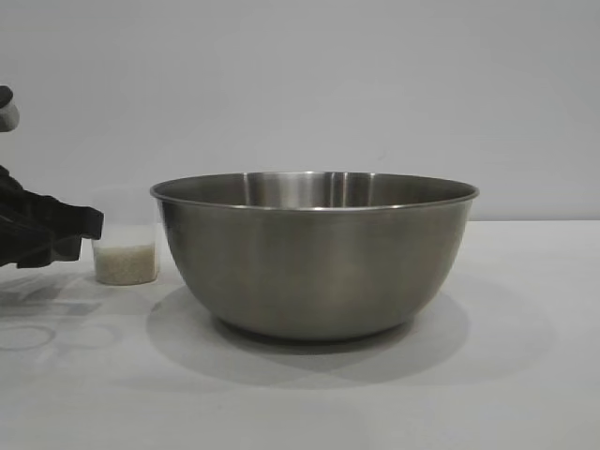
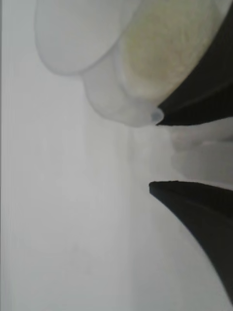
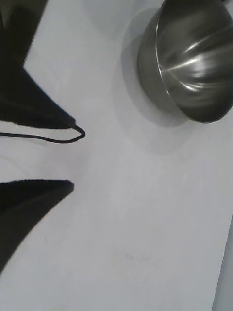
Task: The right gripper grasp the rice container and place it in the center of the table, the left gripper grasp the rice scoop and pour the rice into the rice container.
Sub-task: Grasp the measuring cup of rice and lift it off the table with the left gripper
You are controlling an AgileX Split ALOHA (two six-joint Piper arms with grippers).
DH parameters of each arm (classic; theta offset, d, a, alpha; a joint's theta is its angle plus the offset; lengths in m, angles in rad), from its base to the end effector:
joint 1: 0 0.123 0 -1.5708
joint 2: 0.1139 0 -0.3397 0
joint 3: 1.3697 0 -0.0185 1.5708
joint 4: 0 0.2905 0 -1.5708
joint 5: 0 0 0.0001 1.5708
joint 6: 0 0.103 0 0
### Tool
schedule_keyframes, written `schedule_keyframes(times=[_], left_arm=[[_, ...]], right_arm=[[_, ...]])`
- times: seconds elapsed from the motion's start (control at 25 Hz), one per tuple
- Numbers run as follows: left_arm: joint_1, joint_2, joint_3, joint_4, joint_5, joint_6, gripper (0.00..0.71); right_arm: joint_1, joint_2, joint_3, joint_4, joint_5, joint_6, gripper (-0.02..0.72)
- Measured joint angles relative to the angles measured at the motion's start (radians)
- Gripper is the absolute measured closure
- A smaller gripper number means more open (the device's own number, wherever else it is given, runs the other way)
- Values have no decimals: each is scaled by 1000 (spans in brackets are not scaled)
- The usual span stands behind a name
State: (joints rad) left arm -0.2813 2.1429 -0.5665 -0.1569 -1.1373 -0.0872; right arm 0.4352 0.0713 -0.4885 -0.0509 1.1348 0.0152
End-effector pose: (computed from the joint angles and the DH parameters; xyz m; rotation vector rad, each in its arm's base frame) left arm 0.3430 -0.0839 0.0621 0.0278 1.9265 -0.1544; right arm -0.0029 -0.0066 0.2815 -0.4578 2.1583 0.1890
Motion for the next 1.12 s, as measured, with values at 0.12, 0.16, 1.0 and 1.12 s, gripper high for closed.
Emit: schedule_keyframes(times=[0.12,0.16,1.0,1.12], left_arm=[[0,2,-25,11,0,0,487],[0,2,-34,13,0,0,487],[0,-133,-83,95,8,131,710],[0,-204,-83,171,8,278,710]], right_arm=[[0,0,0,0,0,0,461],[0,0,0,0,0,0,461],[0,0,0,0,0,0,461],[0,0,0,0,0,0,461]])
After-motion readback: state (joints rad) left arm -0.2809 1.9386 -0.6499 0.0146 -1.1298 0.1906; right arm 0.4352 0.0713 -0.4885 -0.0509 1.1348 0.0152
